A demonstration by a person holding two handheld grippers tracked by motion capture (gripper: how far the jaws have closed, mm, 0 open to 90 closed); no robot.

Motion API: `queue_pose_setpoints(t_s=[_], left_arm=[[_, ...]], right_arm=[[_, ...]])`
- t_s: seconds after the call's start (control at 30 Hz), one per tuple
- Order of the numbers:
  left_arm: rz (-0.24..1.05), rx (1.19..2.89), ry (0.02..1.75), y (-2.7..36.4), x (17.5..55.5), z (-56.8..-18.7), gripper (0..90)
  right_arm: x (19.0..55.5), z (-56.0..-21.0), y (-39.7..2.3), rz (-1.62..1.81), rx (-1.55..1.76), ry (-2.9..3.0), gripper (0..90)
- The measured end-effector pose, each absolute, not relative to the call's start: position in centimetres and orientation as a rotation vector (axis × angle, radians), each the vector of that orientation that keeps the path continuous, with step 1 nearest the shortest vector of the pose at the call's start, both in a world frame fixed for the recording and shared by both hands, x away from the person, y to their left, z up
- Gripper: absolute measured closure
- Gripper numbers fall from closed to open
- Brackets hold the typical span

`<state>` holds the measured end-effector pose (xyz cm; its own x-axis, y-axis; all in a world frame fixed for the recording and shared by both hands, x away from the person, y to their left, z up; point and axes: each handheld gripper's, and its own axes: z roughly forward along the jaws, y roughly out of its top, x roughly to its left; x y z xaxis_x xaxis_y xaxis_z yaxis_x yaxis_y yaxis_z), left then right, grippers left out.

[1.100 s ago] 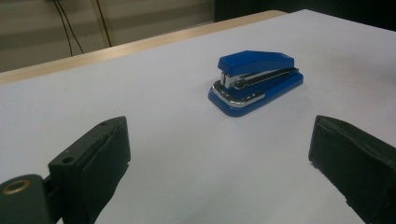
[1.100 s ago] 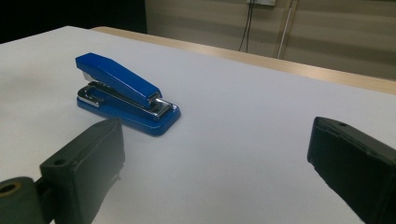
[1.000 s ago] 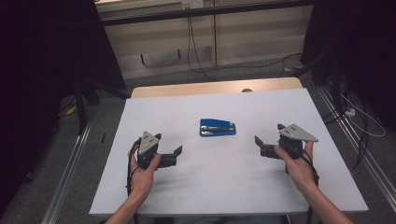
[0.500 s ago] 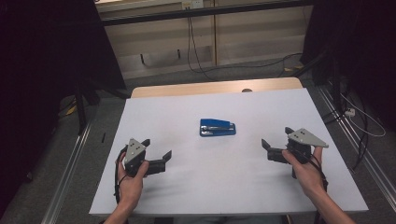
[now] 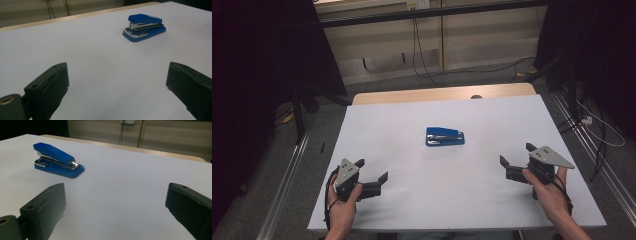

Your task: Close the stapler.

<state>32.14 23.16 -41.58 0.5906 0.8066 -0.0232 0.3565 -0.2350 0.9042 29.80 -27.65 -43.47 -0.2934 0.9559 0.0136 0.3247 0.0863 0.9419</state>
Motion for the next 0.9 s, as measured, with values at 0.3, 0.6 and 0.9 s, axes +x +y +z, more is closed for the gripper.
queue_pose_setpoints(t_s=[0.3,0.6,0.9], left_arm=[[0.585,1.824,0.953,23.6,31.5,-41.7,4.3],[0.564,1.824,0.973,23.7,31.6,-42.1,4.0],[0.561,1.813,0.975,23.6,31.6,-42.0,4.0]], right_arm=[[28.6,-43.7,-28.0,1.213,1.281,1.679,2.7],[27.8,-44.5,-28.0,1.206,1.292,1.678,1.9],[27.9,-44.6,-27.9,1.211,1.297,1.652,1.4]])
